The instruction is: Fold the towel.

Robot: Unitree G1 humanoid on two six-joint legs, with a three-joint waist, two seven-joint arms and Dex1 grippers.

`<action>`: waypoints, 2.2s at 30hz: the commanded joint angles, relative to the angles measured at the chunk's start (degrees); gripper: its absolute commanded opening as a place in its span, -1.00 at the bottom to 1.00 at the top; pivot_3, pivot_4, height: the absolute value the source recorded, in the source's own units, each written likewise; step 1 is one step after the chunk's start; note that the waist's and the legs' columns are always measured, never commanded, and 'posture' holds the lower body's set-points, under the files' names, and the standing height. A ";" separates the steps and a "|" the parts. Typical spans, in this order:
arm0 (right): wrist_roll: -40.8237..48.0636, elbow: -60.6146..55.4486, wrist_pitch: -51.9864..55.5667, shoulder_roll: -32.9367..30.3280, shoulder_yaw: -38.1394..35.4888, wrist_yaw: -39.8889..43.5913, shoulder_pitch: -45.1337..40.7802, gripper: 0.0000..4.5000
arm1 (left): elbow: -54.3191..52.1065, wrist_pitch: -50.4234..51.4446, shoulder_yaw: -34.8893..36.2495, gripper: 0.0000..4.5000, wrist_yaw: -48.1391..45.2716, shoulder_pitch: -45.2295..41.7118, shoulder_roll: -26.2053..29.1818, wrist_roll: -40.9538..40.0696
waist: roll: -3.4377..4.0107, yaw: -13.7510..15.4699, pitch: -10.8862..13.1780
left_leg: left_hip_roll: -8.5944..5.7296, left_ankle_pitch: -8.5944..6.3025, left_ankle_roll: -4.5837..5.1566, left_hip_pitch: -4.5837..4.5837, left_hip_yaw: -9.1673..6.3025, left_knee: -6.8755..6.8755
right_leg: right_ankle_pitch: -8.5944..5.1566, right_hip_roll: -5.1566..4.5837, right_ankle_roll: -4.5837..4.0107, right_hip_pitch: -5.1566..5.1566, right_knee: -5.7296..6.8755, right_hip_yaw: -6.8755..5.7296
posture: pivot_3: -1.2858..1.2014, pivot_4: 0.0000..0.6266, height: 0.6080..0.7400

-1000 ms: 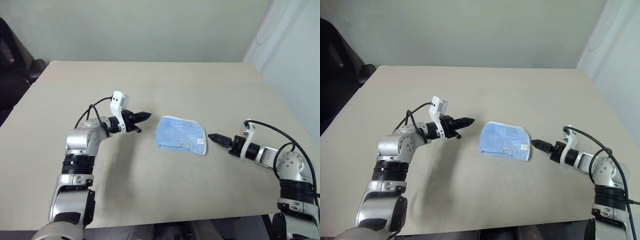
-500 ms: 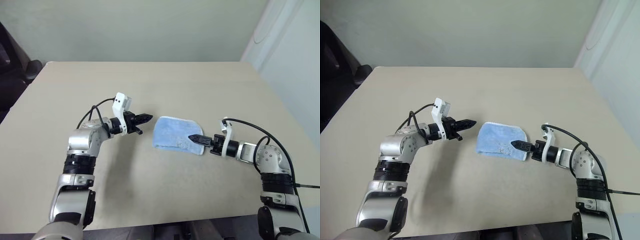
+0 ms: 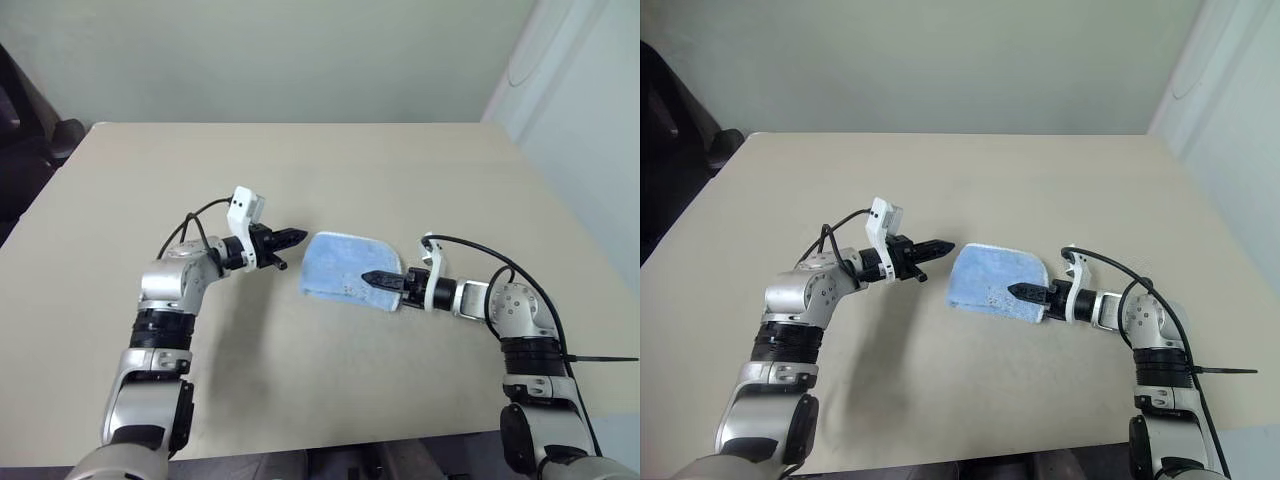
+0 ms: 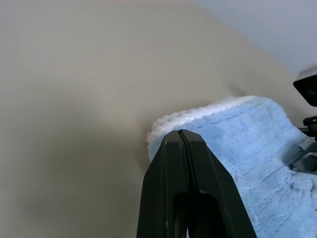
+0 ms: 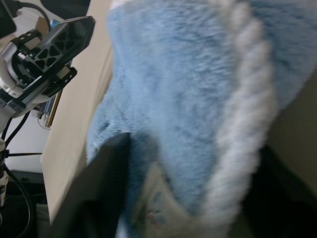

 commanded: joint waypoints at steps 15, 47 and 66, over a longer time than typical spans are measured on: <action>13.13 -11.05 5.80 -4.98 -26.86 -14.69 -1.96 -1.00 | -9.23 0.53 0.54 -1.00 -1.17 4.65 -0.58 -3.44 | 0.00 1.27 0.00 | -0.08 -0.01 0.03 -0.15 0.01 0.04 | 0.00 -0.04 -0.05 -0.05 -0.03 0.02 | 0.03 -0.52 1.00; 18.74 -11.41 5.22 -7.80 -48.82 -44.45 5.86 0.46 | -6.39 -0.80 -3.01 -1.00 -1.32 3.02 -5.14 -2.70 | 0.11 1.53 0.00 | -0.11 -0.14 0.28 -0.17 0.03 0.04 | -0.43 -0.18 0.84 0.03 -0.02 0.04 | 0.03 -0.52 1.00; -7.09 -27.77 -24.36 -26.01 -25.51 -27.13 24.79 0.98 | 9.99 -14.48 0.78 -1.00 0.60 -4.31 -2.42 2.67 | 0.35 1.29 0.04 | -0.36 -0.29 0.38 -0.19 0.12 0.07 | -0.63 -0.47 1.15 0.12 -0.05 0.03 | 0.03 -0.52 1.00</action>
